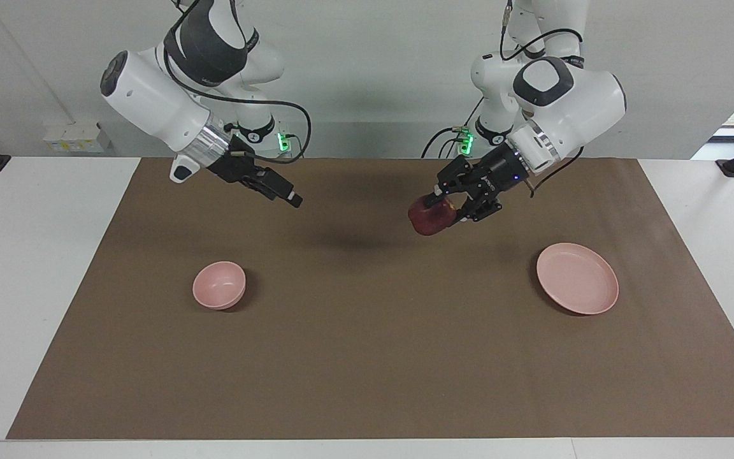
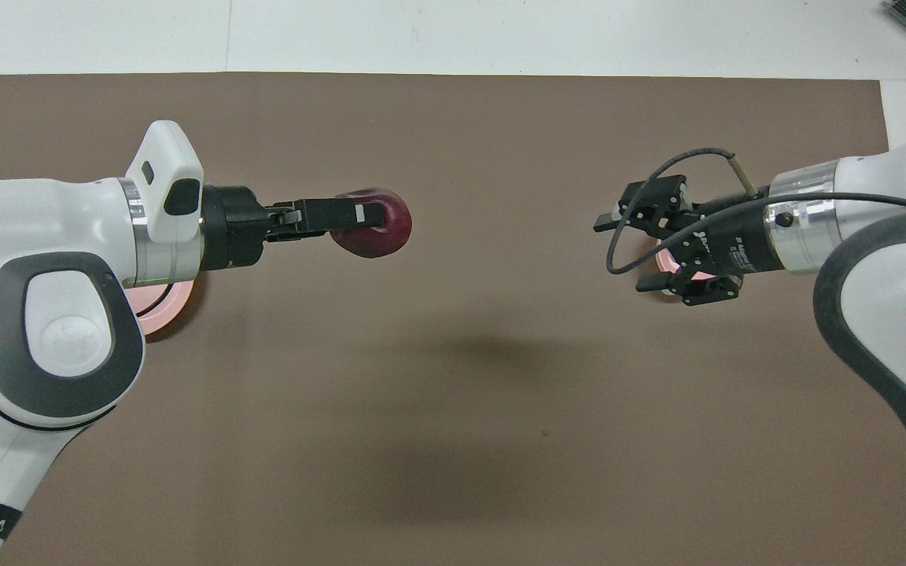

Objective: Move apple from plate to bowl
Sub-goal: 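Lift the apple with the left gripper while the right gripper approaches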

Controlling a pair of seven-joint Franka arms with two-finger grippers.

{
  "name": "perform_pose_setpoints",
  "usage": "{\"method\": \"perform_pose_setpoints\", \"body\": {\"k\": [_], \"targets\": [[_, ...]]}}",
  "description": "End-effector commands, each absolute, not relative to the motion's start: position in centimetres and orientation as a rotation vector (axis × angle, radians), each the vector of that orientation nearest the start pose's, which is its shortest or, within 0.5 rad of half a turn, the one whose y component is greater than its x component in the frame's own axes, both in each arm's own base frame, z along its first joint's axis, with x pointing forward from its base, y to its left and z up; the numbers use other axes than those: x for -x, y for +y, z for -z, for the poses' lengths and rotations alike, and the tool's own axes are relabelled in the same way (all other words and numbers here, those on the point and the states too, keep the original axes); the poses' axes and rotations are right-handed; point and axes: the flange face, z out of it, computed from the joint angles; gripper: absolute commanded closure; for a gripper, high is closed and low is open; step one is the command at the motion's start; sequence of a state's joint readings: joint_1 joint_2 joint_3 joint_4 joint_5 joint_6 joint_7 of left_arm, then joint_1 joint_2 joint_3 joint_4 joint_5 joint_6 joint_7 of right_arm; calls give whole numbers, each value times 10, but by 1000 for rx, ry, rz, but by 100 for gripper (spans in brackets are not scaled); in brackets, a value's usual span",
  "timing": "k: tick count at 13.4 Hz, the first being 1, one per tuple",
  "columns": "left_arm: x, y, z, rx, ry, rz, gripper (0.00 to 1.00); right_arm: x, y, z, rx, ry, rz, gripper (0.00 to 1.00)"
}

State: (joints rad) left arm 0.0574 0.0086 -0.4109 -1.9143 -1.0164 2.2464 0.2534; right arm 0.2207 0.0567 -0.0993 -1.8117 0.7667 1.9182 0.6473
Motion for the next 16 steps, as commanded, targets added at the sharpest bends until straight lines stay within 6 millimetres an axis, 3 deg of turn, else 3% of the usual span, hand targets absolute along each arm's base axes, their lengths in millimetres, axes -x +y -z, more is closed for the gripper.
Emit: {"method": "perform_pose_setpoints", "body": {"k": [1,5,8,11,13,15,16], "targets": [[-545,-232,-544,-2219,-38,-305,100,-598,129,-516,2041,1103,-348,0],[-538,-244,-544,-2219,-35,-282,100,-620,144,-525,1745,1266,-488,0],[-538,-246,-545,-2219,-33,-288,100,-629,170,-523,1607,1348,-600,0],[-537,-252,-547,-2219,-27,-318,100,-628,204,-503,1533,1387,-694,0],[-537,-256,-548,-2218,-1,-347,100,-628,208,-504,1485,1428,-726,0],[-537,-257,-549,-2218,3,-363,100,-619,236,-504,1471,1422,-762,0],[-537,-256,-549,-2219,4,-365,100,-618,239,-504,1460,1438,-753,0]]}}
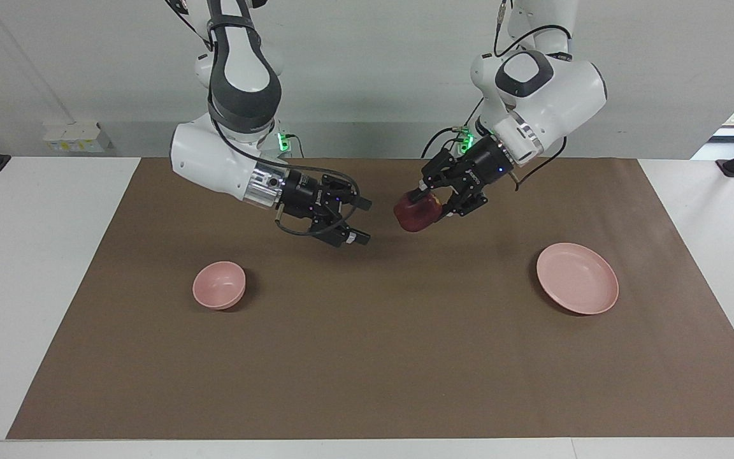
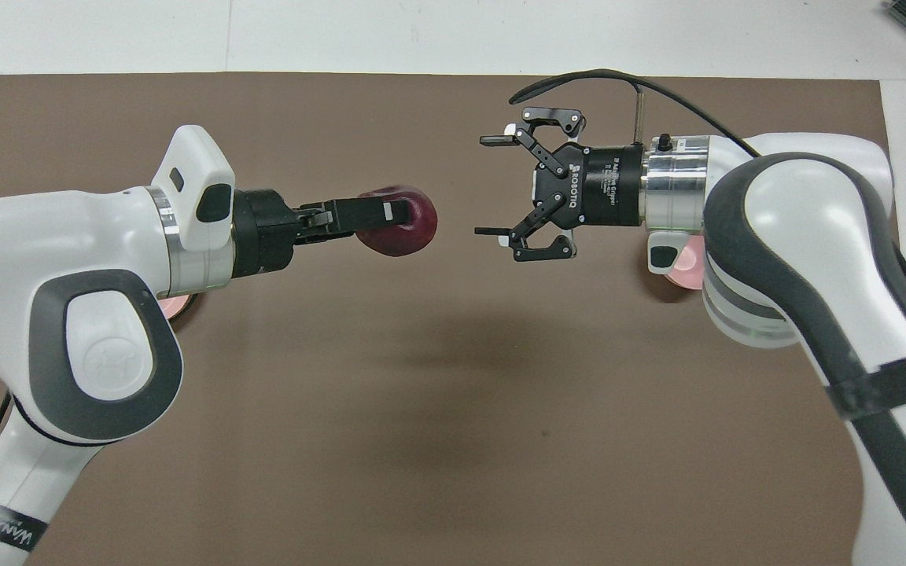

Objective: Move apple from plate to bowl
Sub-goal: 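Close the right gripper on the apple held by the left gripper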

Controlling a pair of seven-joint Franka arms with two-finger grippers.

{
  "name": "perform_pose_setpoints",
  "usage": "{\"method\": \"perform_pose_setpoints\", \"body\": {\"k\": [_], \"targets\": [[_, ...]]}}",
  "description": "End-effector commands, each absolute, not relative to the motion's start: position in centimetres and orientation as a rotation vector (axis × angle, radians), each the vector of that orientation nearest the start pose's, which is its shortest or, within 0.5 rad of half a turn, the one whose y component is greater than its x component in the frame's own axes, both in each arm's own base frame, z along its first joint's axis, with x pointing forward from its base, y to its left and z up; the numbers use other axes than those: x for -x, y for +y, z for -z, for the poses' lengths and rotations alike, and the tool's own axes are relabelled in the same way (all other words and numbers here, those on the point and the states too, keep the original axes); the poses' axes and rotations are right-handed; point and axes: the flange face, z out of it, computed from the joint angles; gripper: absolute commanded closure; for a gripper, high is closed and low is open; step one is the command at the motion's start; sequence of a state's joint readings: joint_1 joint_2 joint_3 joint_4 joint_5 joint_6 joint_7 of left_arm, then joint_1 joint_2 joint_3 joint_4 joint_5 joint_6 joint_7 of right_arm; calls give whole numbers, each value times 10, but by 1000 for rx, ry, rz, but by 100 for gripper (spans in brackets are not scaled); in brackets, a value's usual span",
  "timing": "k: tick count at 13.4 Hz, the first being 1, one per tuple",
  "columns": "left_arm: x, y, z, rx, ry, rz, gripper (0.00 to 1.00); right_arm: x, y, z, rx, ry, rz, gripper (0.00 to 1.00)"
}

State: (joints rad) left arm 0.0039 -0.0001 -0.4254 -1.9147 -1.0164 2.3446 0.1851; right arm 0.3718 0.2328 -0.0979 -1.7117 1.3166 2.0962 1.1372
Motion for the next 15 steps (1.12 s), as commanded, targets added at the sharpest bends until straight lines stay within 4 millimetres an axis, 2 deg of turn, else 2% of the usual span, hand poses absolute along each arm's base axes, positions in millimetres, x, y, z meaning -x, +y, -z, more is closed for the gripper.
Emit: {"method": "perform_pose_setpoints", "body": {"k": [1,4,6,10,13,15], "targets": [[-537,-256,-548,-2221,3,-362,100,-611,255,-505,1475,1428,-759,0],[-537,-256,-547,-2222,2,-362,100,-607,261,-503,1506,1424,-755,0],[-537,-256,-547,-2223,1,-362,100,-598,277,-501,1526,1417,-758,0],[-537,-256,-547,-2228,-2,-363,100,-598,279,-492,1559,1424,-748,0],[-537,-256,-547,-2228,-2,-363,100,-599,281,-492,1556,1436,-717,0],[-537,-256,-547,-2228,-1,-361,100,-596,289,-492,1560,1433,-709,0]]}}
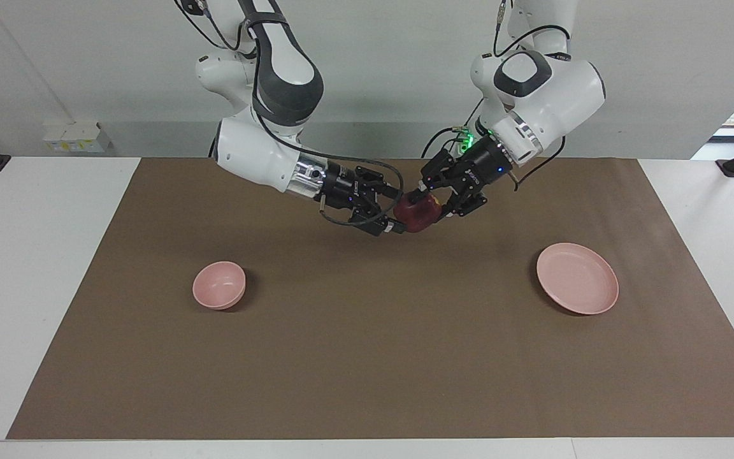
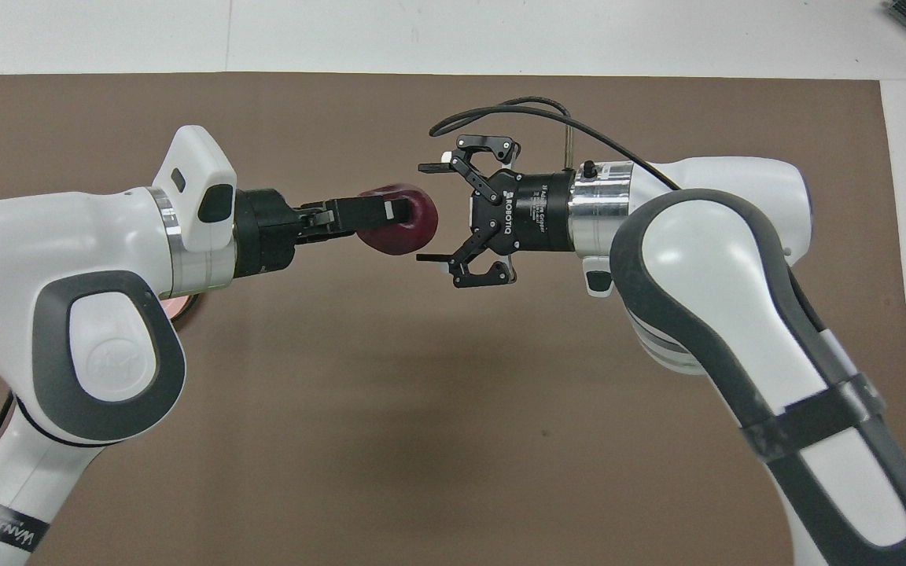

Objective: Move apple from plate to bowl
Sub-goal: 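Close the right gripper on the apple held by the left gripper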

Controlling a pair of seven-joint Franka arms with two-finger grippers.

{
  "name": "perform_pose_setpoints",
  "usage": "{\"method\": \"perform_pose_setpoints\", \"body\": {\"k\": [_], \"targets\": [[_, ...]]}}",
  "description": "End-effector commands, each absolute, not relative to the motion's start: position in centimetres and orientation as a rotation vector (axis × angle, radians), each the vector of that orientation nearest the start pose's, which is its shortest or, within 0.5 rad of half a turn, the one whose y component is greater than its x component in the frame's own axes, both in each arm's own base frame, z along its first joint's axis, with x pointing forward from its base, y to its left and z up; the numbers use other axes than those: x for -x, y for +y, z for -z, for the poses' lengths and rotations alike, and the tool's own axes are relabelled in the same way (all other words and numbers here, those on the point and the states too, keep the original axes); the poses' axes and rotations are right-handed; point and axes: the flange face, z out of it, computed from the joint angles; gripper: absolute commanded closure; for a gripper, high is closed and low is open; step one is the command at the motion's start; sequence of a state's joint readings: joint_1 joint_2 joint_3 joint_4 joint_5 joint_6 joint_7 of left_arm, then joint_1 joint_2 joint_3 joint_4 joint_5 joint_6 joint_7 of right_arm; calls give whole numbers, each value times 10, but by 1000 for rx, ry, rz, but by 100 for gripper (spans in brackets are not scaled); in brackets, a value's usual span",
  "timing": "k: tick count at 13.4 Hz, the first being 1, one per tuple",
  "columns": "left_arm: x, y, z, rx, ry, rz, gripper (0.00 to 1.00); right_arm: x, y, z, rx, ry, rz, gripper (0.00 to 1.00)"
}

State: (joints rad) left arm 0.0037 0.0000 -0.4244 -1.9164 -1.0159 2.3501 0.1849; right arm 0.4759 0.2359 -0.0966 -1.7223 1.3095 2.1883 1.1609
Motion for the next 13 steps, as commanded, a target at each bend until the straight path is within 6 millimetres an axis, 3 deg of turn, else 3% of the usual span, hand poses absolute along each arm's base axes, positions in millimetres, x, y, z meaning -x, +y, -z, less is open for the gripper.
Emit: {"method": "perform_pose_setpoints", "body": {"k": [1,11,12,13], "targets": [[-536,-257,-547,-2227,-1,-359,100,-595,290,-492,1563,1433,-706,0],[-536,-258,-547,-2238,-3,-356,100,-593,298,-493,1565,1436,-676,0],[-535,-258,-548,-2238,-4,-358,100,-593,298,-494,1562,1438,-668,5],[-536,-258,-547,-2238,-3,-356,100,-591,302,-493,1568,1435,-672,21]]}}
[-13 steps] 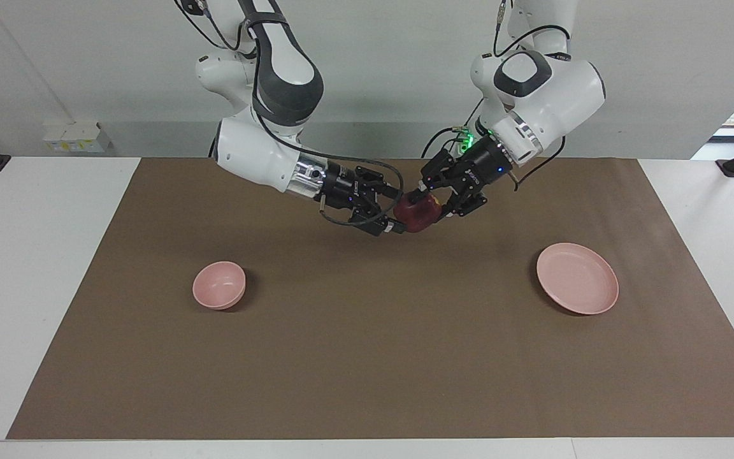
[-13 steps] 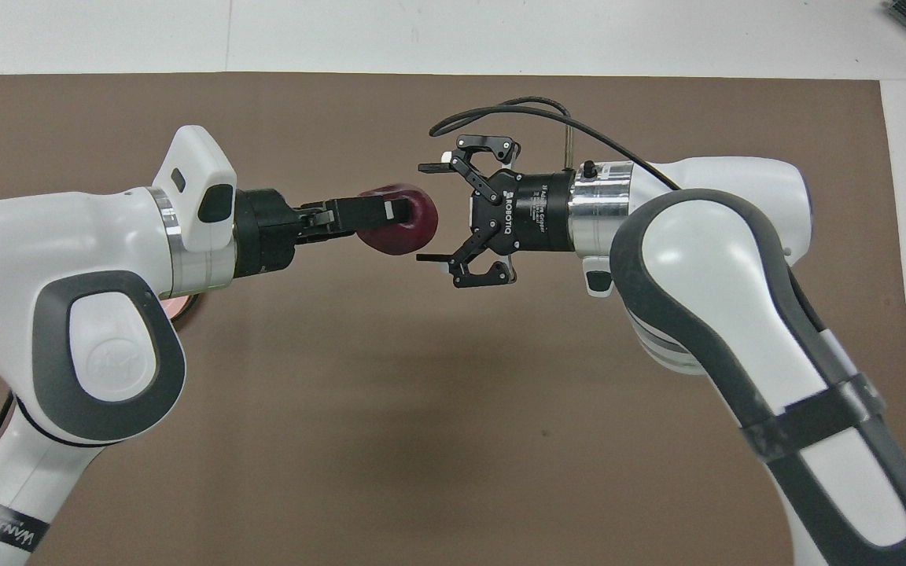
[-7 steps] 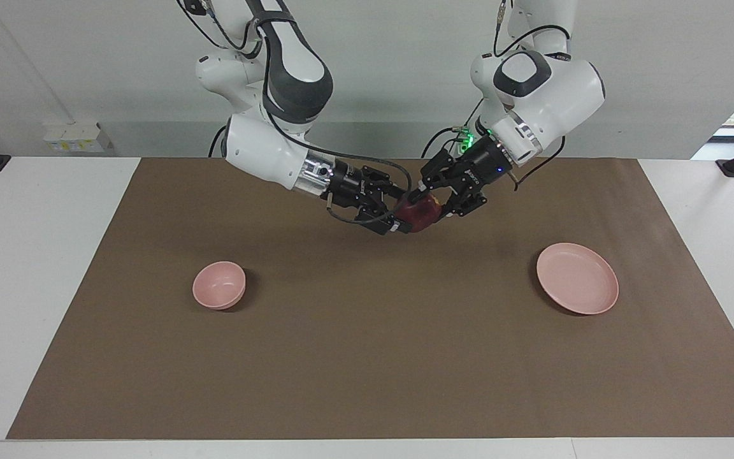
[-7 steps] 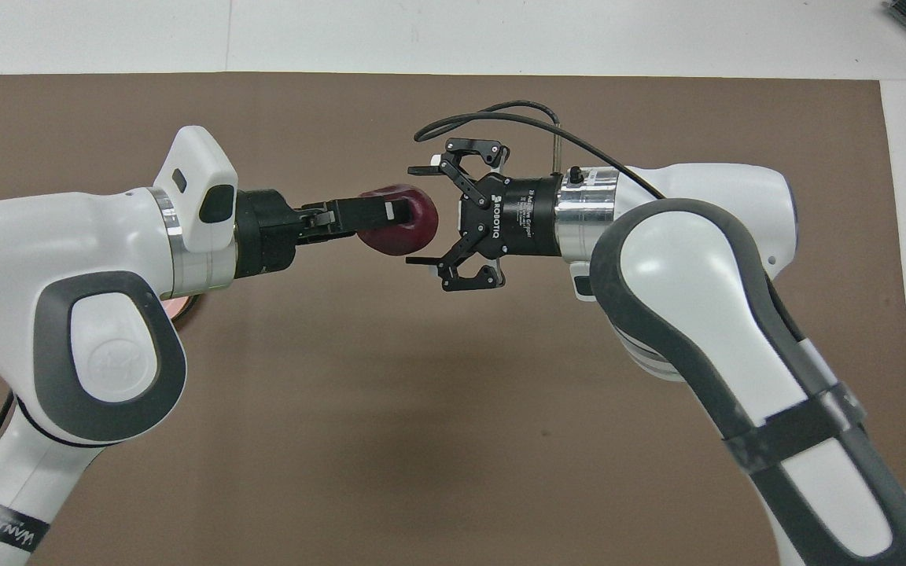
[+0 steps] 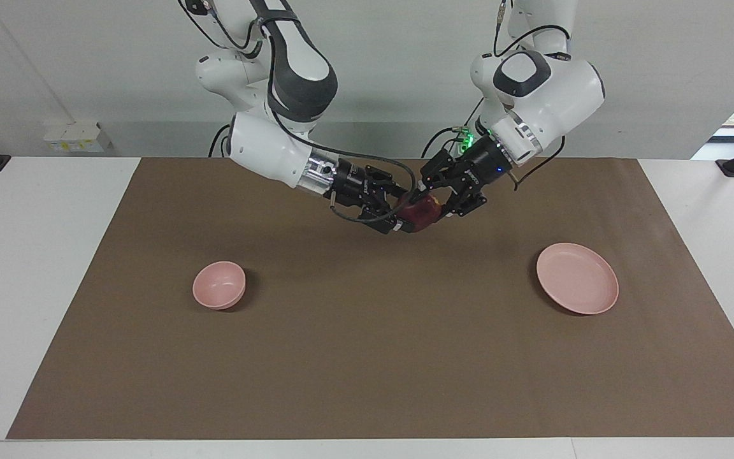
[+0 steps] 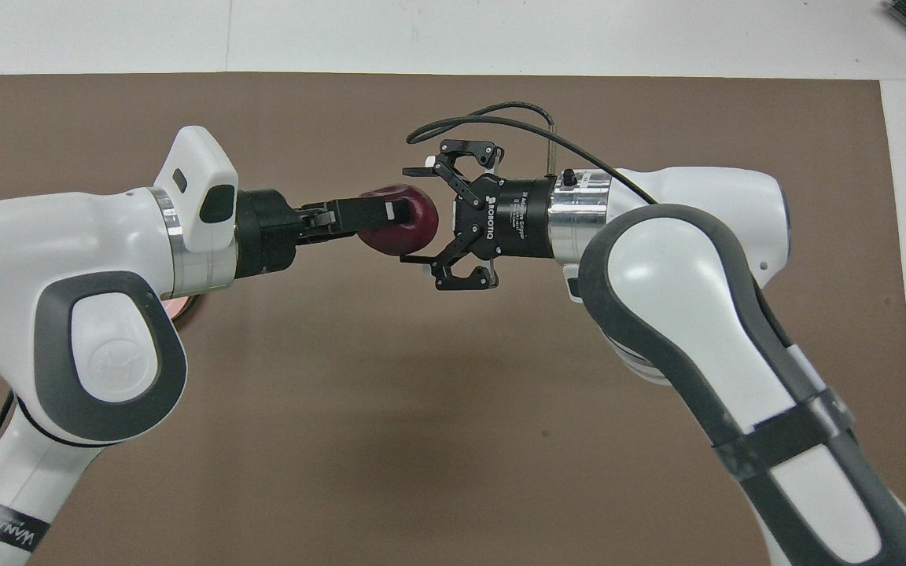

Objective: Move apple from plate to bowl
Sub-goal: 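Close the right gripper on the apple held by the left gripper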

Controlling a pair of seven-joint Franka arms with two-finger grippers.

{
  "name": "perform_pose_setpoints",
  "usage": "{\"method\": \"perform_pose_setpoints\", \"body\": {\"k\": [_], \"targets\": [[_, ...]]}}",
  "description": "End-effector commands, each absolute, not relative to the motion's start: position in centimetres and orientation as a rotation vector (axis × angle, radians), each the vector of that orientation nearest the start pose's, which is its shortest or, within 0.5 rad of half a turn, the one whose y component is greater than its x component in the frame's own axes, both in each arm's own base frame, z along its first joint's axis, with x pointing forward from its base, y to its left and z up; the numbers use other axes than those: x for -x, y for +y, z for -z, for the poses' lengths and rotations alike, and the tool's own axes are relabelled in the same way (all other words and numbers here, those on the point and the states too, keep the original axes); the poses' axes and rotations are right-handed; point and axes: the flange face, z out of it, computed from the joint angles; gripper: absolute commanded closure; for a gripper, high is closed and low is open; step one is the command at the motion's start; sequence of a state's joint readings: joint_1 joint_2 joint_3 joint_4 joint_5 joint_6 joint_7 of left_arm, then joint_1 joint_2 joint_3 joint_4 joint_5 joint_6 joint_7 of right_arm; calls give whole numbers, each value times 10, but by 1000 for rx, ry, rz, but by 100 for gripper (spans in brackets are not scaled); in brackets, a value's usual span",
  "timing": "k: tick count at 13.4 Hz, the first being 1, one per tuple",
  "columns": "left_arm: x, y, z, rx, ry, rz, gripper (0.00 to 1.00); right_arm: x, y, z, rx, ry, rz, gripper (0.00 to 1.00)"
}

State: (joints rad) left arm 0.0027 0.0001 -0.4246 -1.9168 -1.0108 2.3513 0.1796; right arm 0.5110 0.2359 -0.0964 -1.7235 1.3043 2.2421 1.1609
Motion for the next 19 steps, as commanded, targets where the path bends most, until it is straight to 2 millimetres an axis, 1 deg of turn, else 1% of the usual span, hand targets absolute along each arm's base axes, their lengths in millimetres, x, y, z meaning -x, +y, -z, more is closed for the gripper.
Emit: {"method": "perform_pose_setpoints", "body": {"k": [1,2,3,6,7,8,9,10,12,14,17,19], "targets": [[-536,-258,-547,-2238,-2,-356,100,-591,302,-493,1568,1434,-671,41],[-535,-258,-547,-2238,-3,-354,100,-591,302,-493,1569,1434,-670,77],[-535,-259,-546,-2238,-4,-350,100,-591,303,-493,1570,1434,-672,100],[-535,-259,-547,-2238,-6,-350,100,-591,302,-491,1590,1424,-656,100],[-535,-258,-546,-2238,-8,-345,88,-593,301,-491,1589,1425,-653,100],[-535,-258,-546,-2238,-6,-344,71,-594,299,-491,1590,1425,-651,100],[-536,-258,-547,-2237,-5,-349,24,-595,298,-491,1609,1415,-643,100],[-536,-257,-548,-2236,-3,-360,0,-596,294,-489,1632,1410,-630,100],[-538,-257,-548,-2242,-9,-364,0,-596,292,-489,1645,1400,-635,100],[-537,-256,-546,-2276,-44,-360,0,-600,283,-488,1650,1393,-616,100],[-540,-249,-542,-2357,-112,-384,0,-608,255,-480,1808,1323,-528,100],[-539,-247,-537,-2452,-216,-376,0,-615,231,-472,1926,1285,-457,100]]}}
